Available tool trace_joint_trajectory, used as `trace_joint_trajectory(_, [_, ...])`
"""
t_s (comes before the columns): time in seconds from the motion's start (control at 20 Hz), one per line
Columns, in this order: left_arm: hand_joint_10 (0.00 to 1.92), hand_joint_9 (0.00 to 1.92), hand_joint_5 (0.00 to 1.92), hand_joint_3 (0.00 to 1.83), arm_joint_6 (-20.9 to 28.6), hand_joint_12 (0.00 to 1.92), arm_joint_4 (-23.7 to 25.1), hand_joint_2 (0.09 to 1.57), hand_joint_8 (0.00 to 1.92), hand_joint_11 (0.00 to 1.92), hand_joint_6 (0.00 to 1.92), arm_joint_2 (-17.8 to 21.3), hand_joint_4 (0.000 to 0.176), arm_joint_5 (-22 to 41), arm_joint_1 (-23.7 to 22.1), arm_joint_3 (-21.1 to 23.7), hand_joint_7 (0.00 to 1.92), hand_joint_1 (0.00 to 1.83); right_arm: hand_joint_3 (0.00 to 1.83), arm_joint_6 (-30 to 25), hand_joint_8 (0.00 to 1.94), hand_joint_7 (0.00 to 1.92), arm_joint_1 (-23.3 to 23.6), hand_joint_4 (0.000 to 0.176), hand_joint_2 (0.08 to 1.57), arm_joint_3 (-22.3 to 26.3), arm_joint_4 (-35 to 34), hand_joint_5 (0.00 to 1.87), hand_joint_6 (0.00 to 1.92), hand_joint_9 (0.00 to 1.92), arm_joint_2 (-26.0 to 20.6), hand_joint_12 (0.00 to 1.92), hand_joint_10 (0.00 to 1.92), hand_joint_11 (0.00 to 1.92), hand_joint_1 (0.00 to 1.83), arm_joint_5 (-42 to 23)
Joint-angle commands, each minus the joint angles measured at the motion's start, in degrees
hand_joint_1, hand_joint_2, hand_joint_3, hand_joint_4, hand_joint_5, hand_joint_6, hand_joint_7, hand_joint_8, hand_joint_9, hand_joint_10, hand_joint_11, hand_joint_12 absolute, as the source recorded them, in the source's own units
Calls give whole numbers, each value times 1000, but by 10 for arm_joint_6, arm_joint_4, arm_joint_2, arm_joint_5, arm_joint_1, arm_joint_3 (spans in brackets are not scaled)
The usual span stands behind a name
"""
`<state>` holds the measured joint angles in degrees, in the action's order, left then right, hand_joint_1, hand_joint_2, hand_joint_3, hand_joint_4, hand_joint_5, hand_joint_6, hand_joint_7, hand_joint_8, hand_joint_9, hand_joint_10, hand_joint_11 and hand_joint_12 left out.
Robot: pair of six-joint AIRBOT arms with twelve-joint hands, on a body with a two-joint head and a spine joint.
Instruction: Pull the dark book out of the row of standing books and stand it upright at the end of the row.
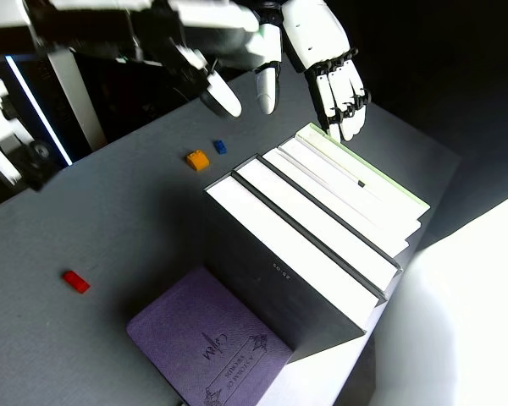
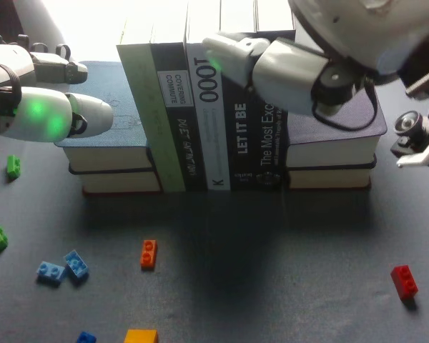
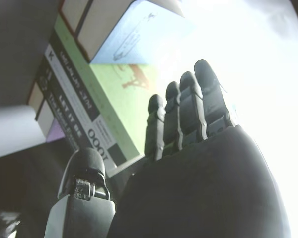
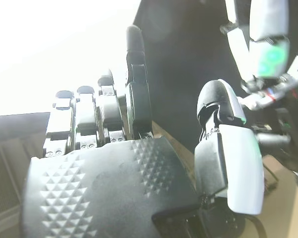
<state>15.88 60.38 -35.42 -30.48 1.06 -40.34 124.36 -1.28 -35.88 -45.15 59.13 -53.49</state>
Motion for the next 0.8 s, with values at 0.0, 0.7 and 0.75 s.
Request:
trace_joint_trajectory(0.0, [9,130,151,0,-1,395,27,1280,5,0,4,7,39,17,-5,-1,157,0,6,-6,6,209,3,0,1201,-4,44,801,21,27,0,0,1,0,0,-33])
trace_joint_trajectory(0.7, [9,130,170,1,-1,430,27,1281,4,0,1,7,29,17,-5,0,164,0,5,-45,6,225,-15,0,1210,-73,32,794,10,49,49,0,7,1,0,-3])
trace_joint_trajectory(0.75, [13,142,175,0,-1,474,27,1278,4,0,3,7,40,17,-5,0,170,0,4,-46,2,217,-20,0,1209,-72,32,795,10,46,50,8,5,17,0,-2])
